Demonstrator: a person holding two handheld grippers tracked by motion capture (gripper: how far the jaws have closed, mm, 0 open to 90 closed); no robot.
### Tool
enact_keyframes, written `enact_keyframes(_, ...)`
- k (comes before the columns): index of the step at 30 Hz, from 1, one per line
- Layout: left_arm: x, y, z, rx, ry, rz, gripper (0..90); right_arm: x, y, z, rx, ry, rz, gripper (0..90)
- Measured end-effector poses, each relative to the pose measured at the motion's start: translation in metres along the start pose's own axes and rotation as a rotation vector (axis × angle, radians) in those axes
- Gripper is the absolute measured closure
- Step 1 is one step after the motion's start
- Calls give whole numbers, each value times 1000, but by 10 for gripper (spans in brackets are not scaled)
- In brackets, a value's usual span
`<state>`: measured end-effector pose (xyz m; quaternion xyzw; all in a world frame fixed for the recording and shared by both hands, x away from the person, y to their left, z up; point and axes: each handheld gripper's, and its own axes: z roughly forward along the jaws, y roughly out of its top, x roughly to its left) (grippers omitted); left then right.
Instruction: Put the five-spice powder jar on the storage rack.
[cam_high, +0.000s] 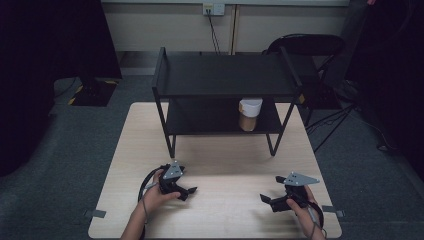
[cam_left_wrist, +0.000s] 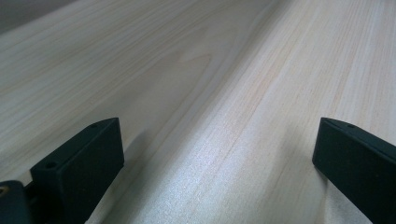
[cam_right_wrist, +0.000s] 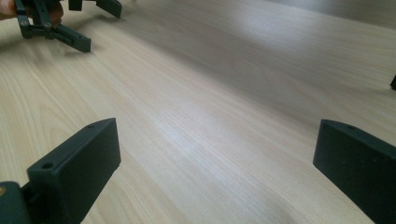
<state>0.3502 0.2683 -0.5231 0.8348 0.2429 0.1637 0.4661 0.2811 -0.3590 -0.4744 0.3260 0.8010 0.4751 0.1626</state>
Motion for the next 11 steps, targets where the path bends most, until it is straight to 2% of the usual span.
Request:
enact_keyframes(3,0,0,0,0,0,1,13,1,-4,1,0,-11,20,0)
enact_keyframes(6,0,0,0,0,0,0,12,-2,-8,3,8,-2,30,0)
enact_keyframes(11,0,0,0,0,0,0,12,-3,-13,7,31,14,12,0)
